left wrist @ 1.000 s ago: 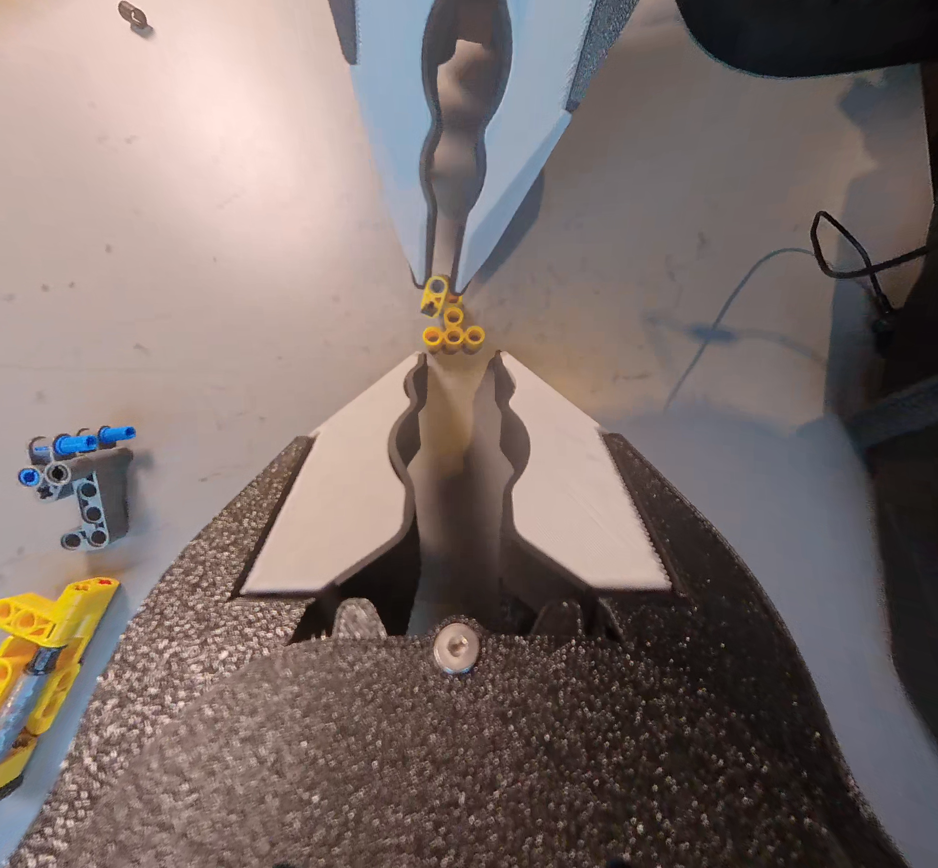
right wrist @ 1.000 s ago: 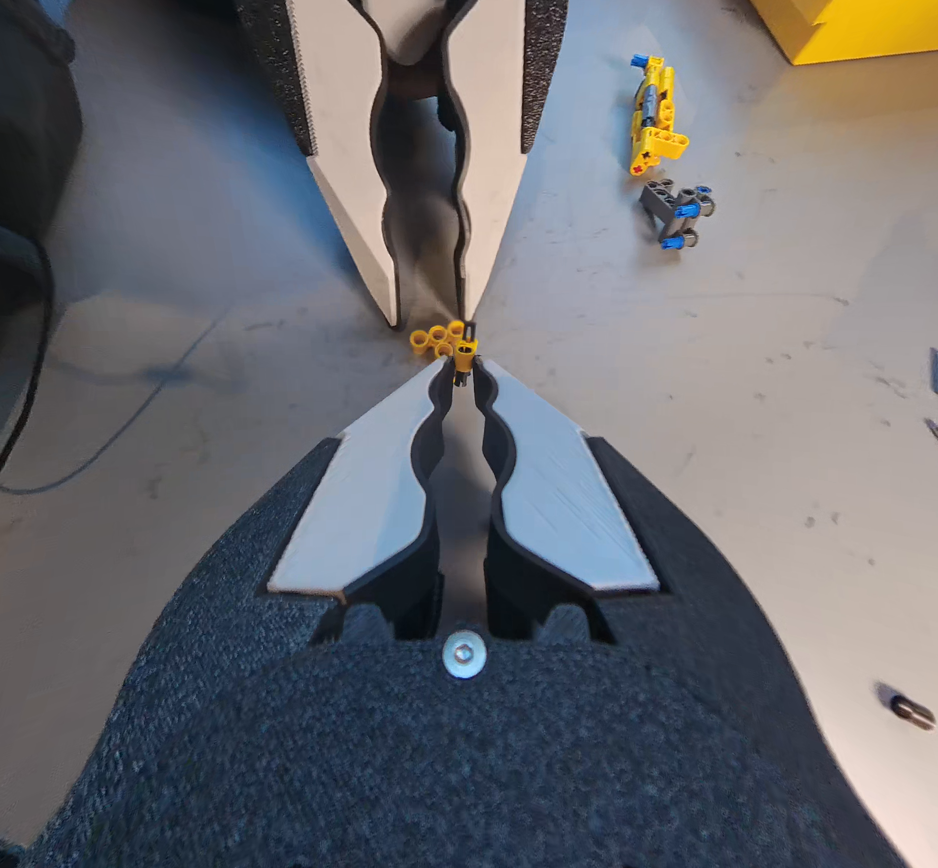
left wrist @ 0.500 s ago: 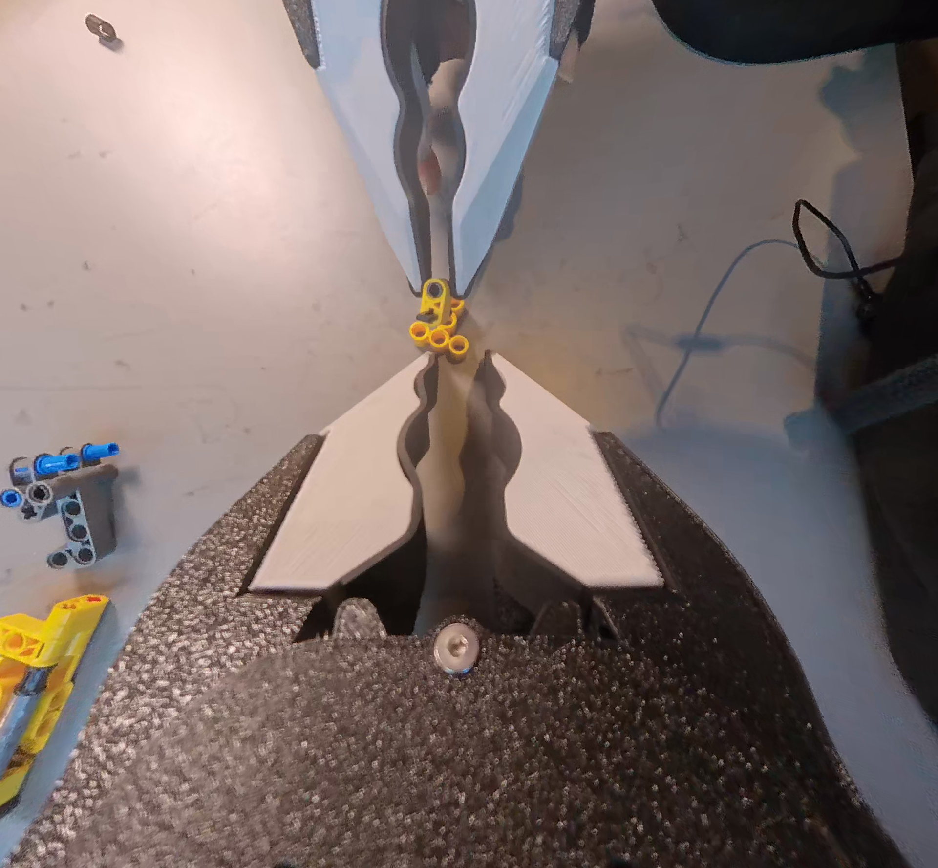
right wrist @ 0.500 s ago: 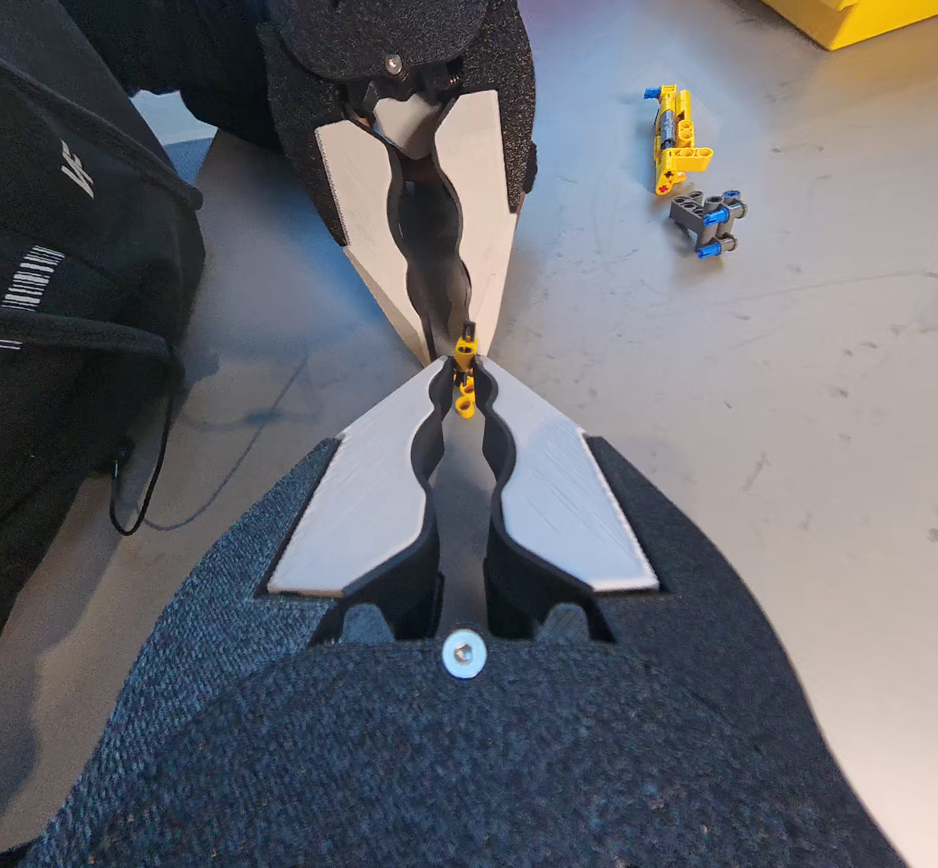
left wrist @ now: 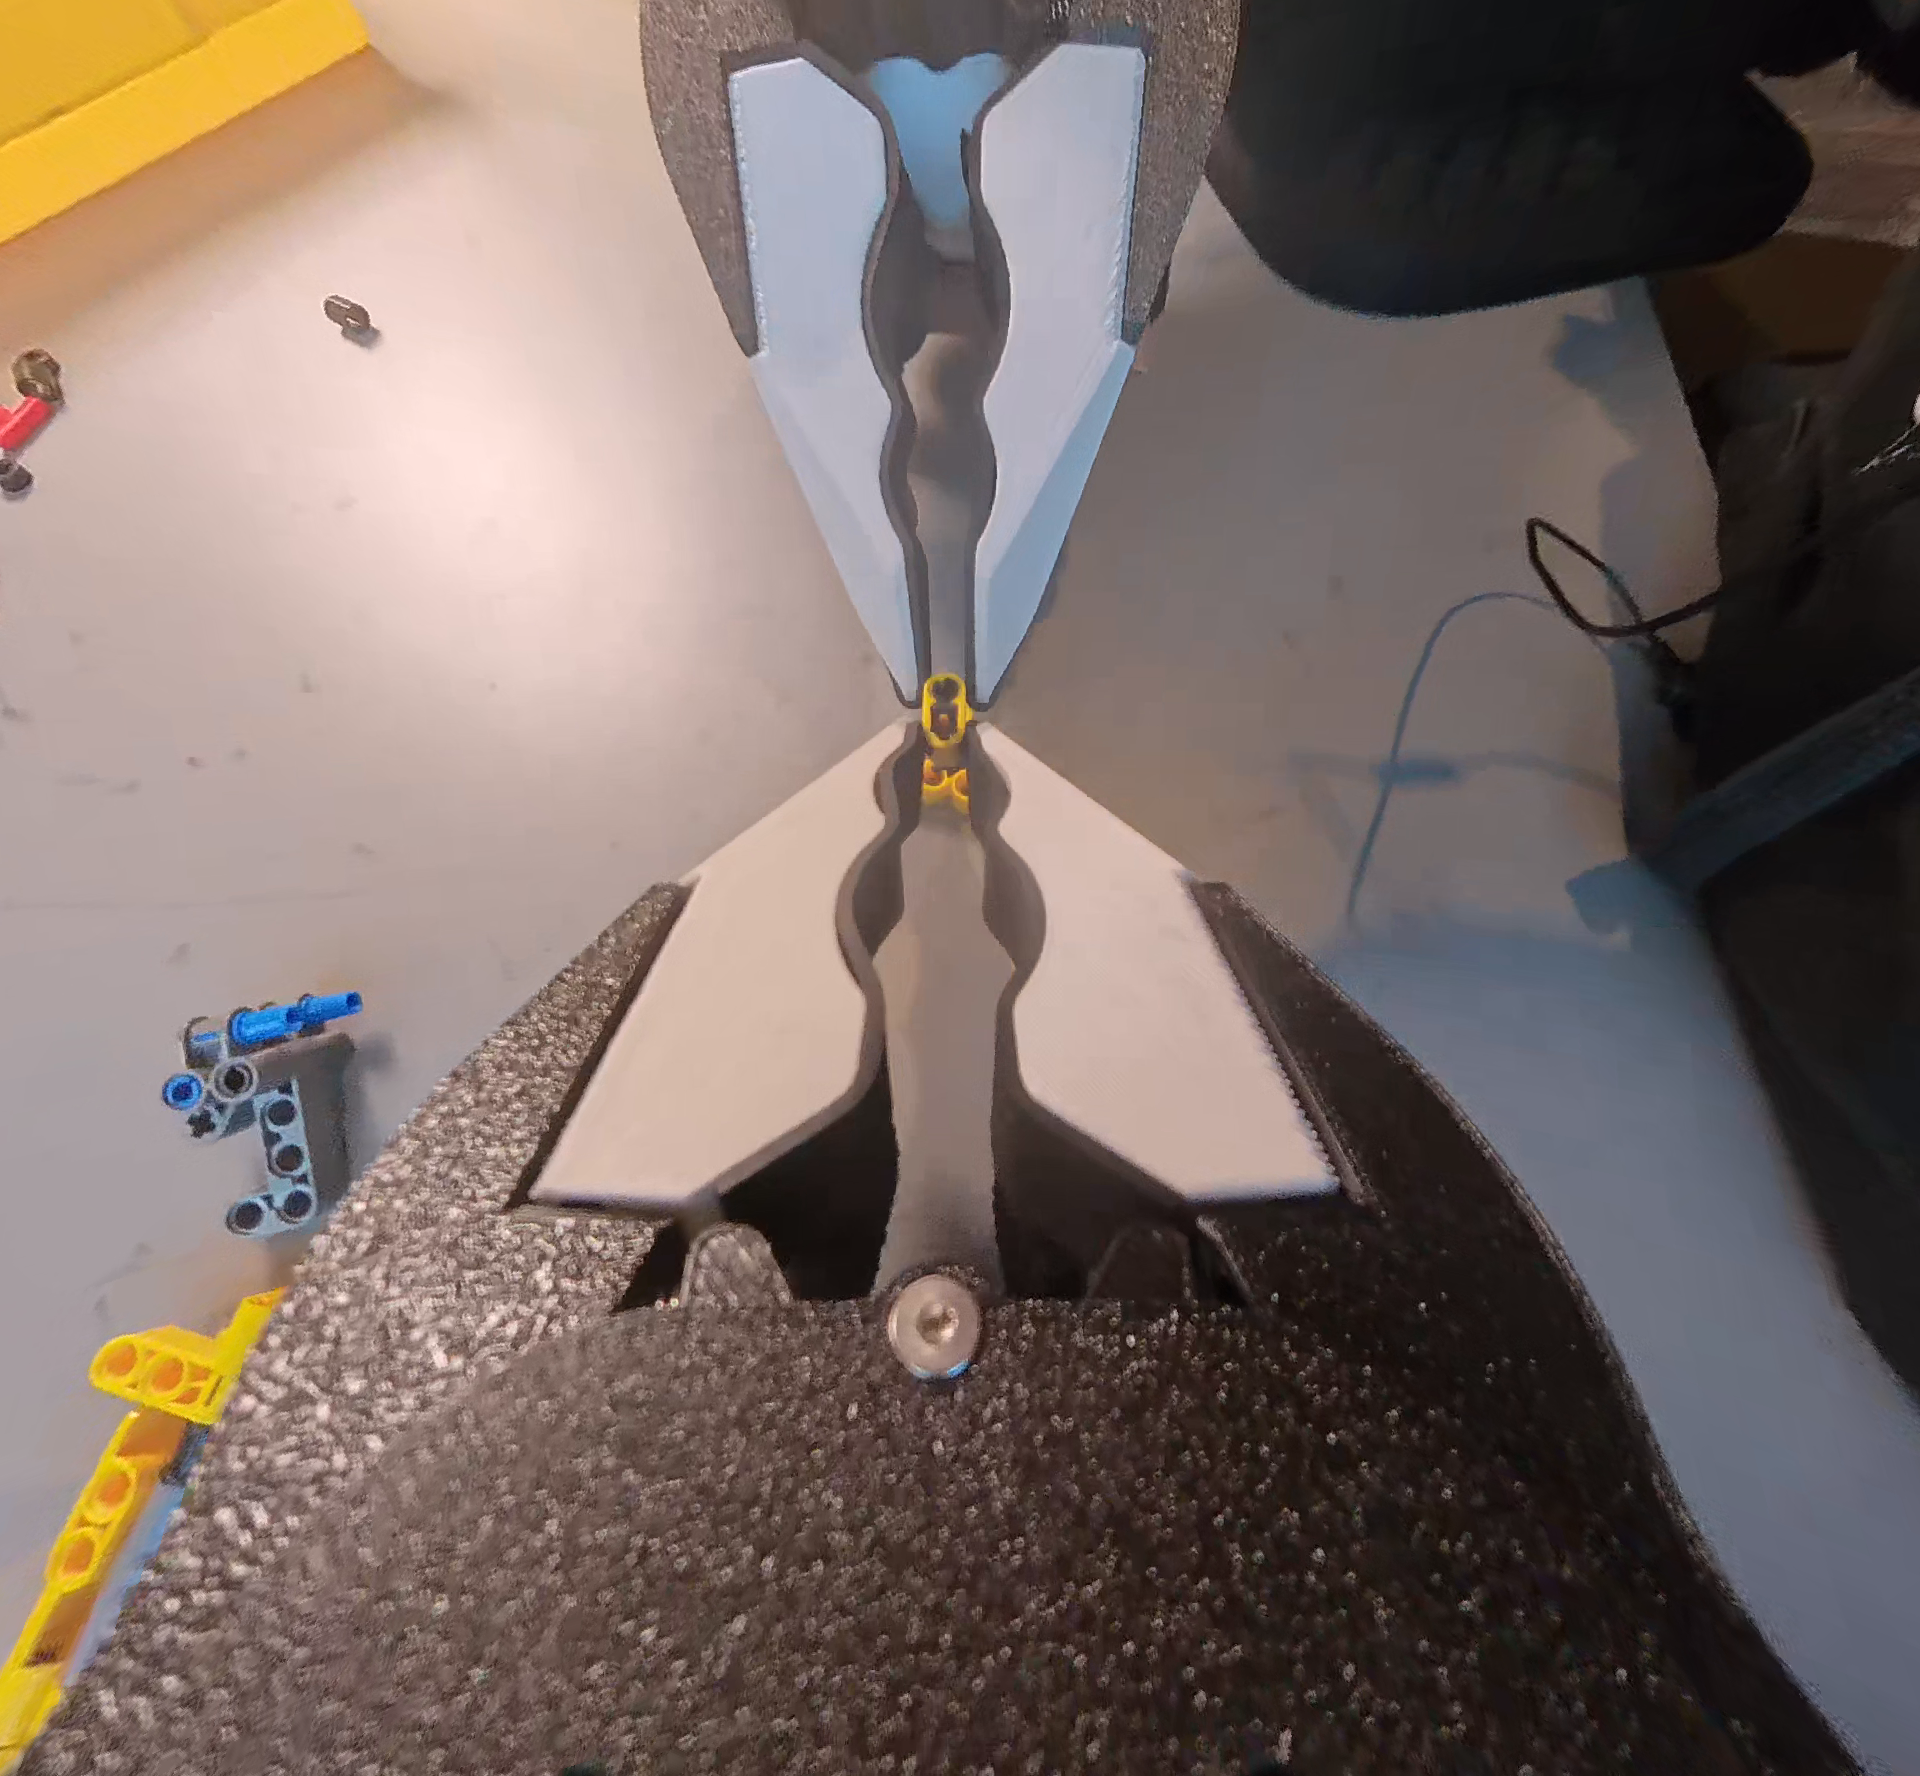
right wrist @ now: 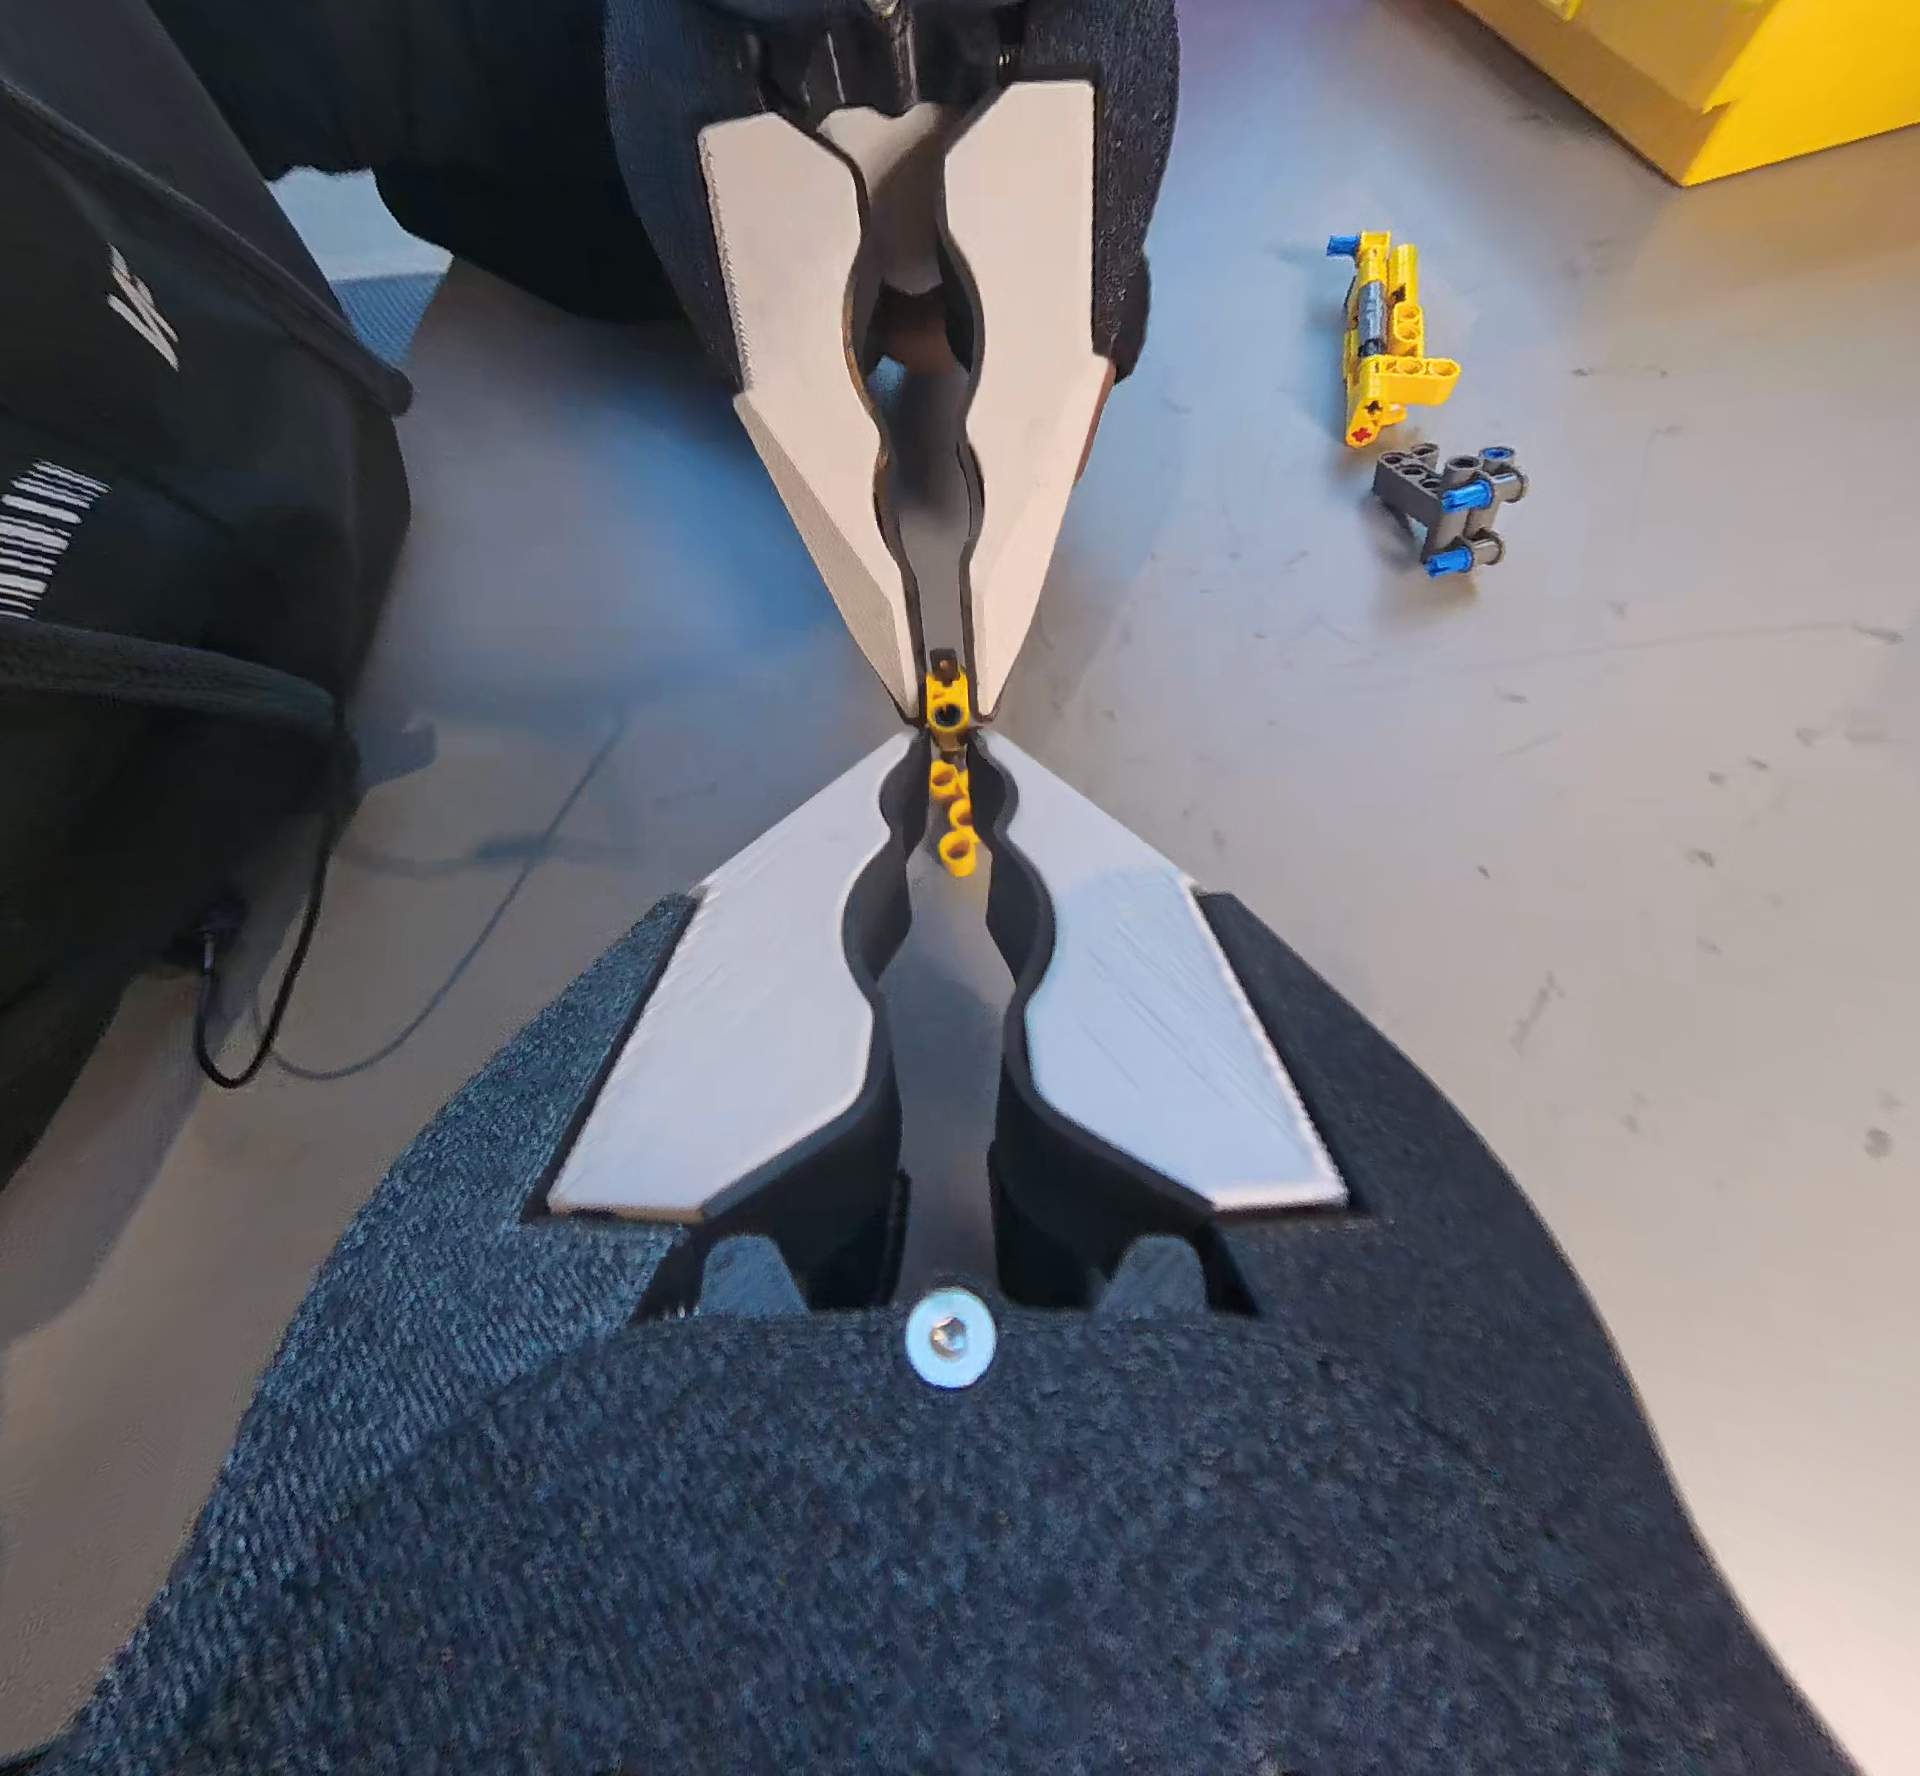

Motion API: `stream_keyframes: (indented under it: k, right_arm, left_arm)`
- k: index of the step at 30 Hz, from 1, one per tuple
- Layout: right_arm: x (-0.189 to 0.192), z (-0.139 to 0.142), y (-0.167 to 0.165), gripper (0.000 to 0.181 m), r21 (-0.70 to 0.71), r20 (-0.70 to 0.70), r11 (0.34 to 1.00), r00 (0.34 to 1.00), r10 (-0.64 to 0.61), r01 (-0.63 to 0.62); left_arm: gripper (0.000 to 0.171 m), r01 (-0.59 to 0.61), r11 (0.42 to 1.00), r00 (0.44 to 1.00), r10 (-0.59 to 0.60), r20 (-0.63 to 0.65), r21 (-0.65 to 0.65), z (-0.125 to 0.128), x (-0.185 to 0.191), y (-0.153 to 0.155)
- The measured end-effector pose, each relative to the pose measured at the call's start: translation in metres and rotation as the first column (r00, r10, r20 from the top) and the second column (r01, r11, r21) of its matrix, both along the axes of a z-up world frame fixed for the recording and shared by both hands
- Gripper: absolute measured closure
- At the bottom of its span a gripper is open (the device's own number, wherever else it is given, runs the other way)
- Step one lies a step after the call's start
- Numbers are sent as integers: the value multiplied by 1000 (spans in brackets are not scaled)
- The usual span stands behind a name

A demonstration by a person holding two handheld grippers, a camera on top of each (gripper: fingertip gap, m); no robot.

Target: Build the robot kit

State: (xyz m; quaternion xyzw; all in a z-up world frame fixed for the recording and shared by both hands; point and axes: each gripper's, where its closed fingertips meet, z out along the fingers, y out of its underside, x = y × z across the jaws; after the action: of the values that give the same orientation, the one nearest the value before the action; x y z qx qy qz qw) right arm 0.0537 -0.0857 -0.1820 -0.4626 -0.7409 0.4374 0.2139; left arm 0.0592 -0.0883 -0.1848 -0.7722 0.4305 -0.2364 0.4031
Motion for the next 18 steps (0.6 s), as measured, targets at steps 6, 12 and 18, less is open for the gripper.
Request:
stream_keyframes:
  k: [6, 12, 18]
  right_arm:
    - [0, -3, 2, 174, 47, 13, 999, 1000, -6, 5]
    - [-1, -8, 5, 174, 53, 57, 998, 997, -46, 43]
    - [-1, -9, 9, 175, -2, 81, 994, 991, -105, 106]
  left_arm:
    - [165, 53, 999, 998, -53, -26, 7, -5, 1, 3]
    - [164, 39, 999, 999, -39, -31, -8, -7, -5, 4]
    - [167, 21, 999, 1000, -20, 19, -25, -3, -9, 5]
